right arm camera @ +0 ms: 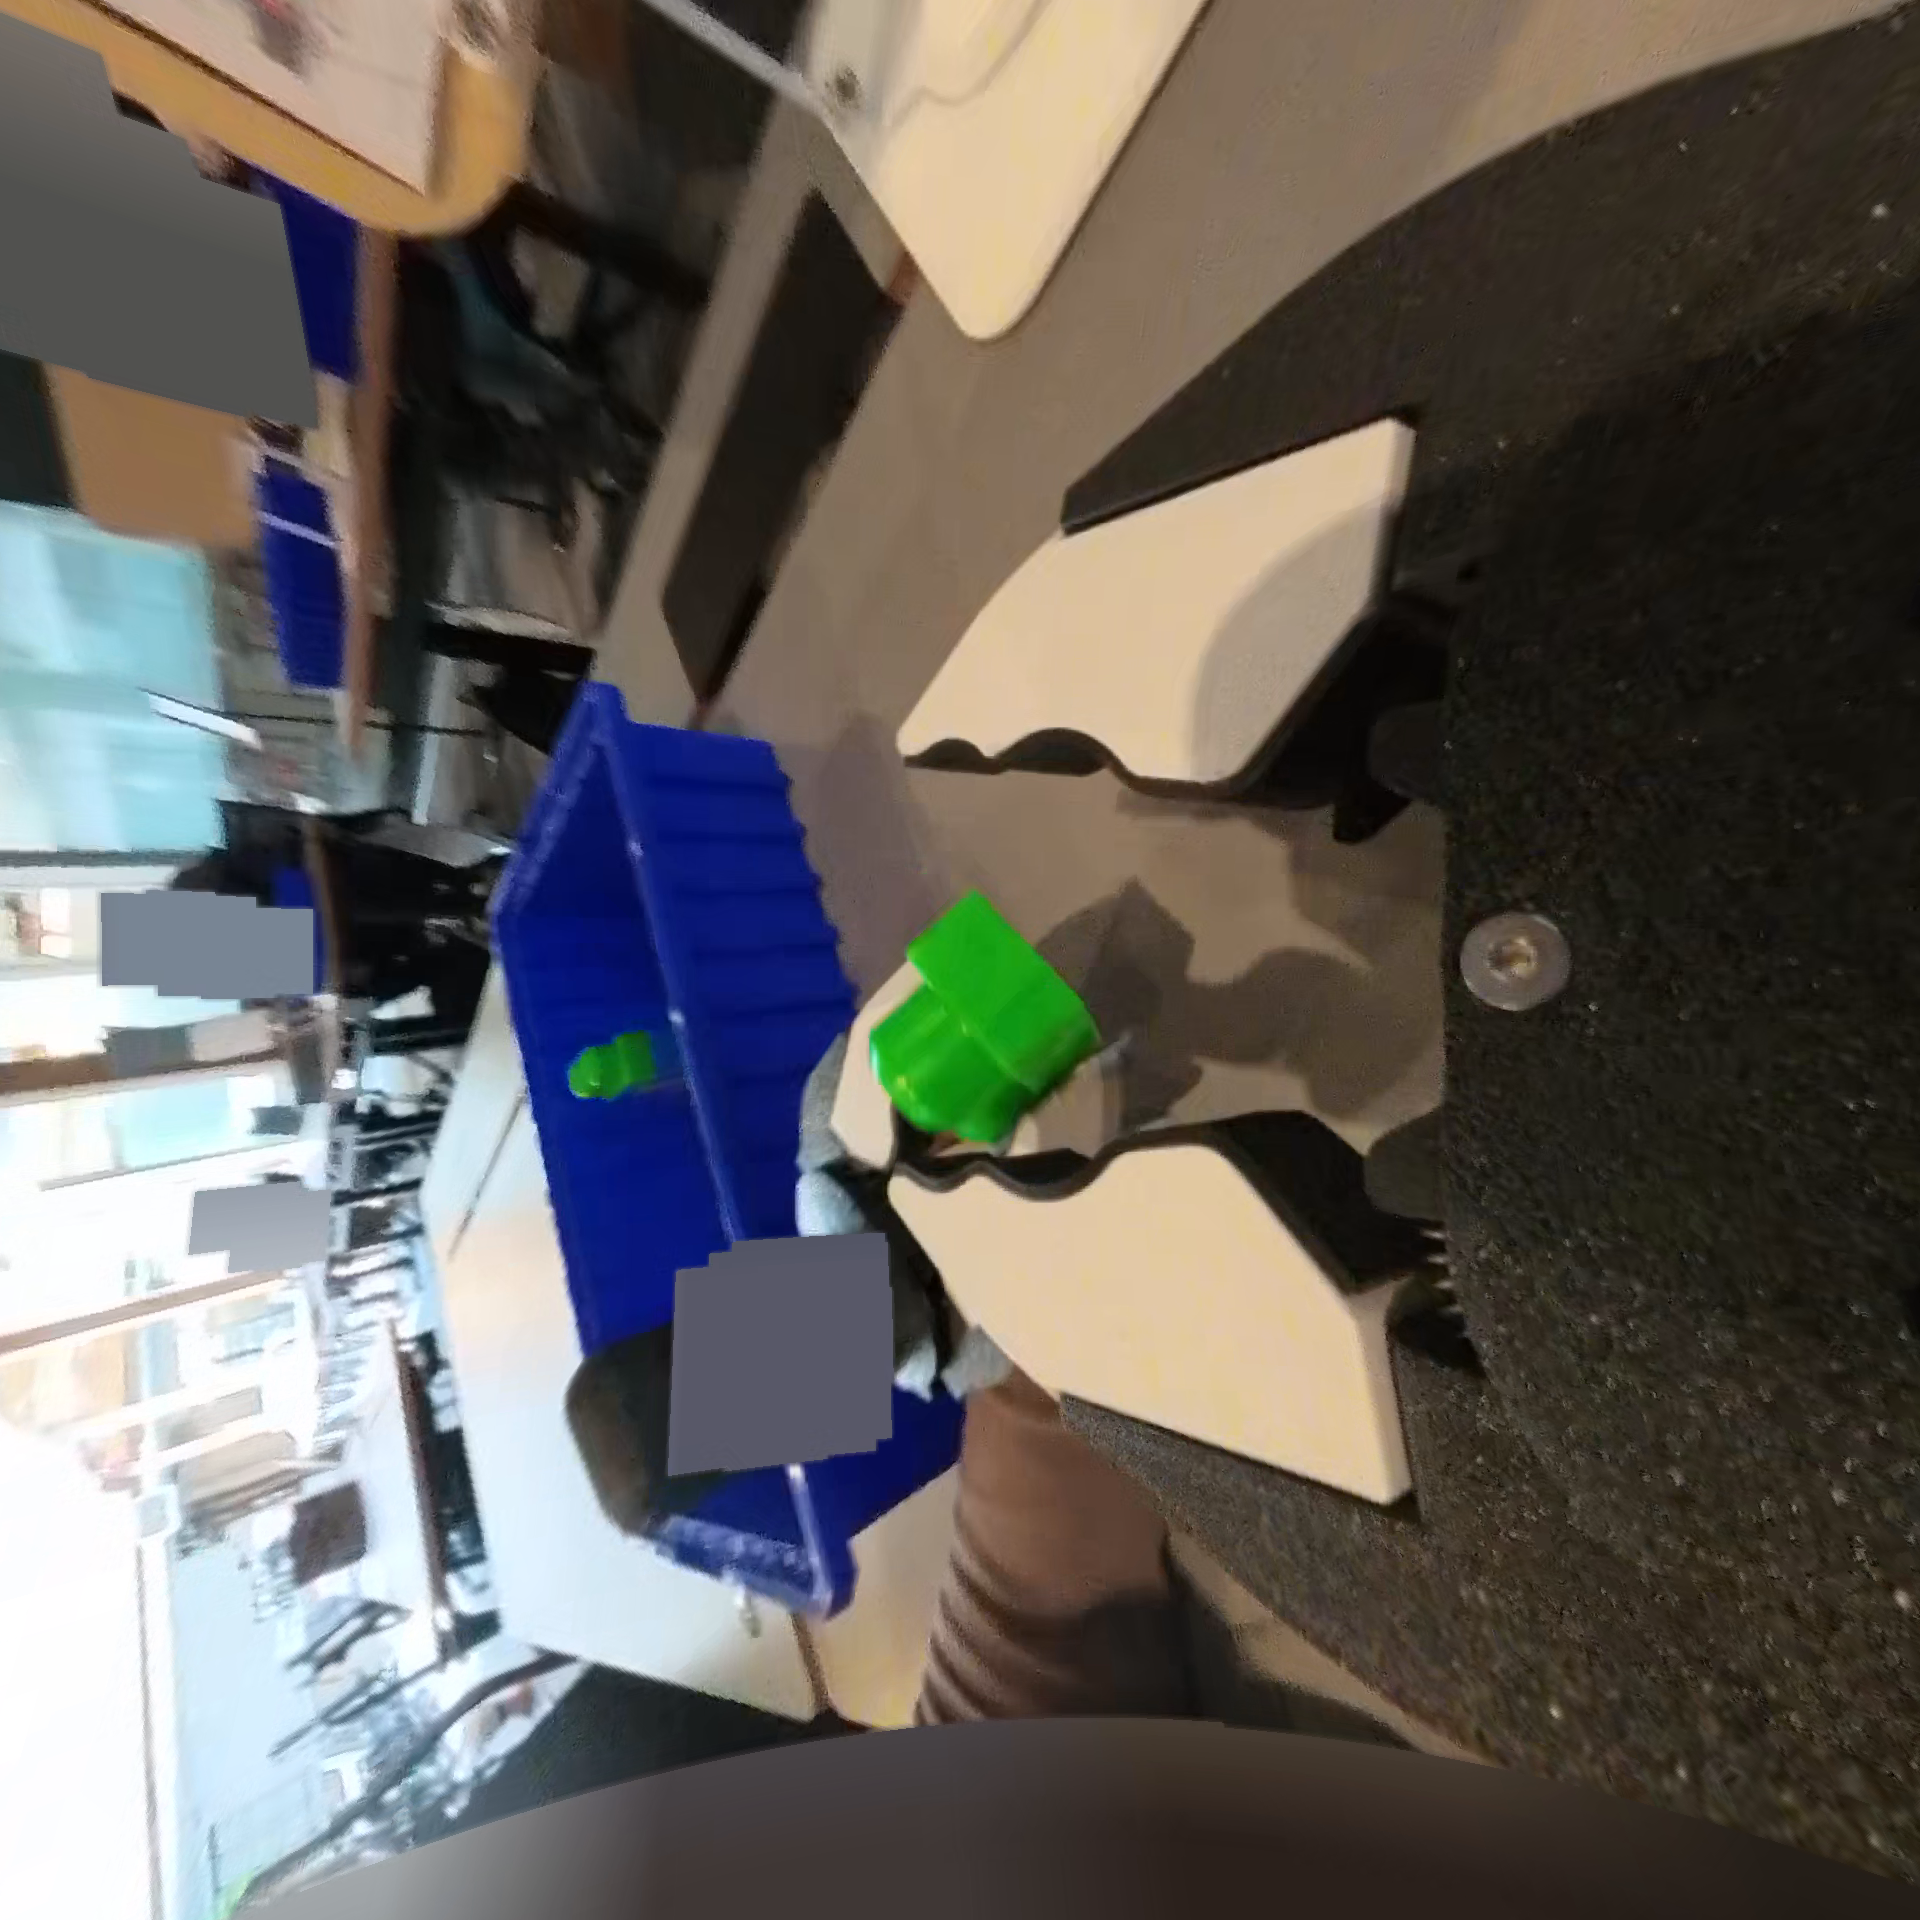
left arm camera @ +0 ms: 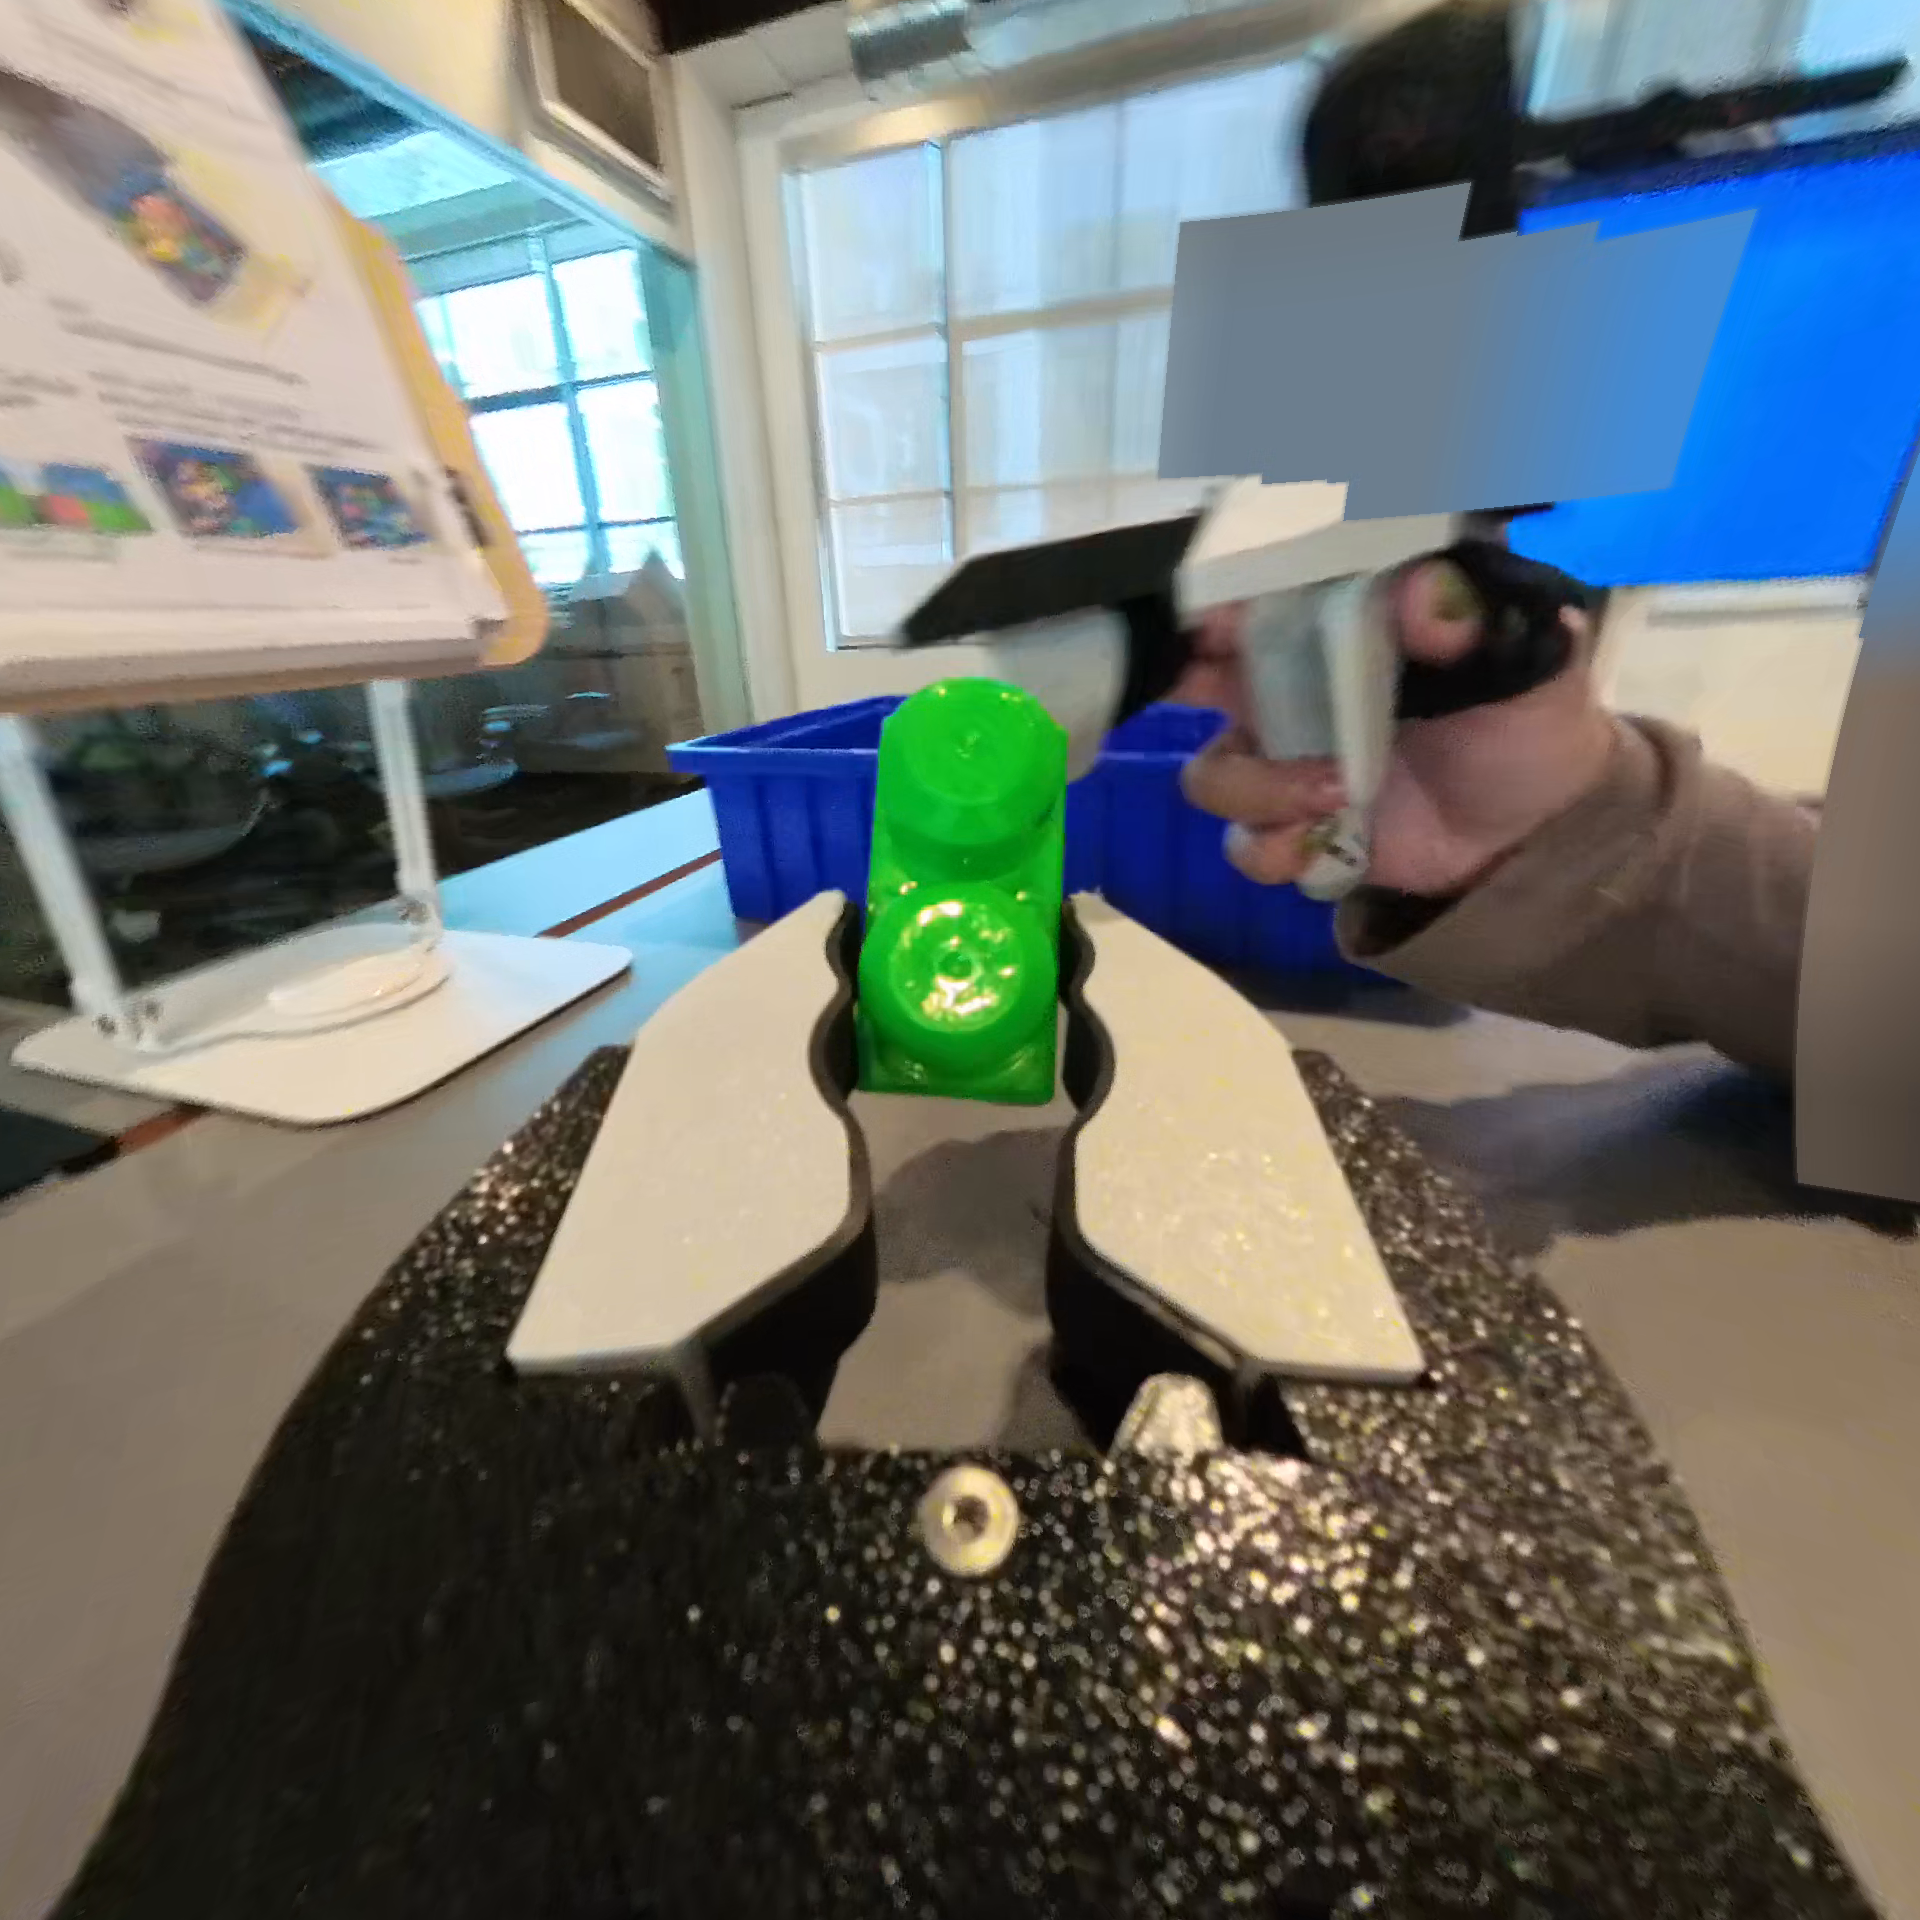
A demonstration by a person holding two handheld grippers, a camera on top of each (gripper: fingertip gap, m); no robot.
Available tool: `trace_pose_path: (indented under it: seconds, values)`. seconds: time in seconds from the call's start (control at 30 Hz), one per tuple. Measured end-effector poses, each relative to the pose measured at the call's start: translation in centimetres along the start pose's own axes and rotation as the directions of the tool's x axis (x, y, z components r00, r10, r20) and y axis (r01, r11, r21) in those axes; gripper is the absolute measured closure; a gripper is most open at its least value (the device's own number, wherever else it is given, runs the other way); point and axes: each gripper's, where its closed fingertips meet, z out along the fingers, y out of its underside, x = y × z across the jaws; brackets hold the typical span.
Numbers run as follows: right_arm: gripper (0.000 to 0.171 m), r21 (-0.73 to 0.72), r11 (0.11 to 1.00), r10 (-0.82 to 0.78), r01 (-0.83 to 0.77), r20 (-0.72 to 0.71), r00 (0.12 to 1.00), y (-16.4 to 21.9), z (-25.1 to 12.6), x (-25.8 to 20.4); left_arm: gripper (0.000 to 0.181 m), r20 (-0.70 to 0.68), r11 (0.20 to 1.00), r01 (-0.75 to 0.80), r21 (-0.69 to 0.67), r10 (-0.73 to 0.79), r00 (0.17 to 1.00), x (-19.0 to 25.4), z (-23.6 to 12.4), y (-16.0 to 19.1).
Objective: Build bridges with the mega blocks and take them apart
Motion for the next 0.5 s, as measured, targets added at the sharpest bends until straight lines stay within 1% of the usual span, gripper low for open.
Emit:
trace_pose_path:
  seconds: [0.03,0.07,0.1,0.13,0.23,0.3,0.33,0.37,0.4,0.47,0.5]
  values:
    - [0.102,-0.028,1.0,-0.003,0.003,0.018,1.0,0.7,0.3,0.0,0.145,-0.034,0.999,-0.048,-0.009,0.048,0.998,0.9,0.2,0.2]
    - [0.105,-0.033,0.999,0.007,-0.004,0.071,0.997,1.0,0.5,-0.6,0.146,-0.048,0.996,-0.089,-0.018,0.088,0.995,1.4,0.4,0.3]
    - [0.11,-0.04,0.999,0.036,-0.031,0.123,0.992,1.1,0.5,-1.2,0.145,-0.054,0.993,-0.115,-0.02,0.114,0.992,1.7,0.4,0.4]
    - [0.11,-0.049,0.997,0.073,-0.066,0.153,0.986,1.2,0.4,-1.4,0.145,-0.065,0.992,-0.126,-0.008,0.125,0.99,2.0,0.4,0.3]
    - [0.109,-0.092,0.985,0.158,-0.143,0.178,0.971,1.8,0.2,-1.1,0.146,-0.049,0.989,-0.148,-0.011,0.147,0.988,1.9,0.5,0.4]
    - [0.107,-0.143,0.971,0.219,-0.193,0.2,0.955,2.5,0.2,-1.3,0.146,-0.03,0.98,-0.198,-0.035,0.197,0.98,1.9,0.7,0.7]
    - [0.111,-0.173,0.963,0.239,-0.205,0.211,0.948,3.0,0.3,-1.5,0.146,-0.015,0.972,-0.23,-0.051,0.229,0.973,1.8,0.8,1.0]
    - [0.122,-0.189,0.961,0.246,-0.203,0.239,0.939,3.2,0.3,-2.0,0.145,0.0,0.962,-0.263,-0.074,0.263,0.965,1.7,0.9,1.2]
    - [0.123,-0.186,0.966,0.22,-0.179,0.23,0.948,3.2,0.4,-2.0,0.145,0.011,0.953,-0.29,-0.087,0.292,0.956,1.6,0.9,1.4]
    - [0.123,-0.174,0.981,0.126,-0.091,0.202,0.971,3.0,0.3,-1.9,0.146,0.034,0.938,-0.339,-0.071,0.342,0.939,1.5,1.0,1.2]
    - [0.123,-0.149,0.988,0.057,-0.033,0.161,0.985,2.6,0.2,-1.6,0.146,0.062,0.927,-0.369,-0.061,0.373,0.926,1.2,1.0,1.0]
